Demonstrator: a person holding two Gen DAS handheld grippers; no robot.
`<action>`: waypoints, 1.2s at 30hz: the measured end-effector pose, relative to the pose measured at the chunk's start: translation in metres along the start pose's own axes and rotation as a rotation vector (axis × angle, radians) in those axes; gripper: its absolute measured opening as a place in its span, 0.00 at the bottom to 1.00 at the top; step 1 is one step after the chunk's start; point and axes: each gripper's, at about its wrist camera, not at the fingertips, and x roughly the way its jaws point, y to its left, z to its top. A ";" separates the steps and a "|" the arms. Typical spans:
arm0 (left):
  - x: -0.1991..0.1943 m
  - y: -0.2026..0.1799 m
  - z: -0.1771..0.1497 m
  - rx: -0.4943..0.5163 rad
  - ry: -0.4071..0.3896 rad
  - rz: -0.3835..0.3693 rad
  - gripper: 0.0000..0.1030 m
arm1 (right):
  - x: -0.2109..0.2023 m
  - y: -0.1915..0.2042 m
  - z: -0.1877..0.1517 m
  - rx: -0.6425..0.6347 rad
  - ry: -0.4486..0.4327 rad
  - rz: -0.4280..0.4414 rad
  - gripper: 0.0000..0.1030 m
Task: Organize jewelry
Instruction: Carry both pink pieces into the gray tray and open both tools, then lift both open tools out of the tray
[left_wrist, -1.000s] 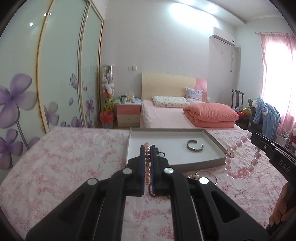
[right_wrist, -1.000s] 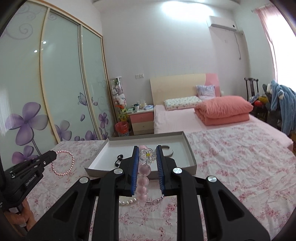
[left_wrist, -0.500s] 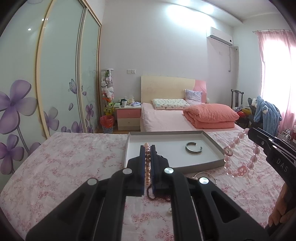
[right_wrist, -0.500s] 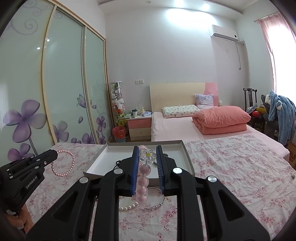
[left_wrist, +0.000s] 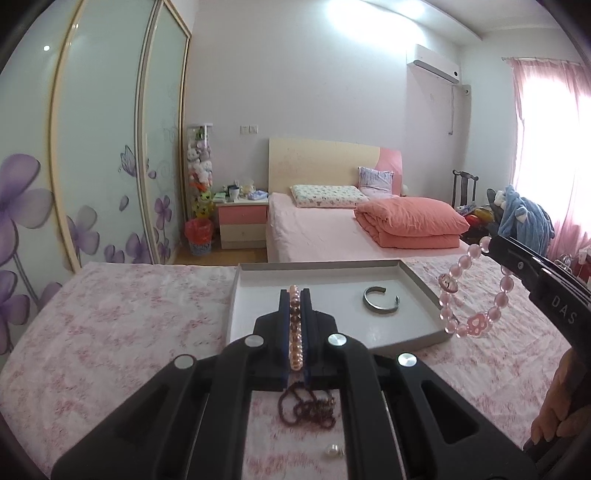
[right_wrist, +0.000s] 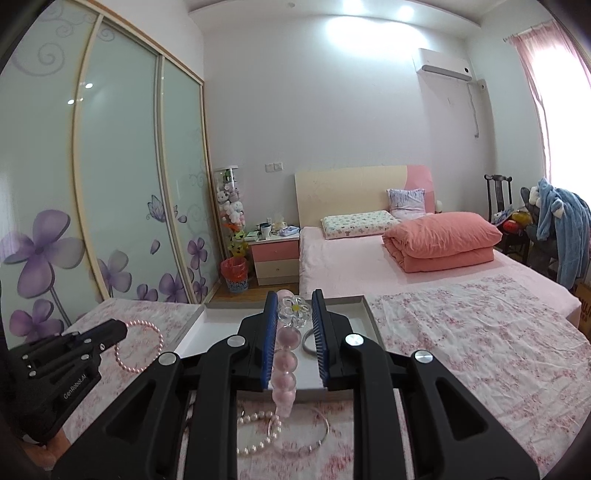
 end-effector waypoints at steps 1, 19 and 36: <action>0.005 0.001 0.002 -0.002 0.002 0.001 0.06 | 0.004 -0.001 0.000 0.004 0.003 -0.001 0.19; 0.119 0.005 0.007 -0.012 0.127 -0.013 0.06 | 0.129 -0.004 -0.020 0.097 0.270 0.059 0.19; 0.135 0.028 0.010 -0.077 0.148 0.020 0.16 | 0.120 -0.013 -0.015 0.048 0.231 -0.021 0.47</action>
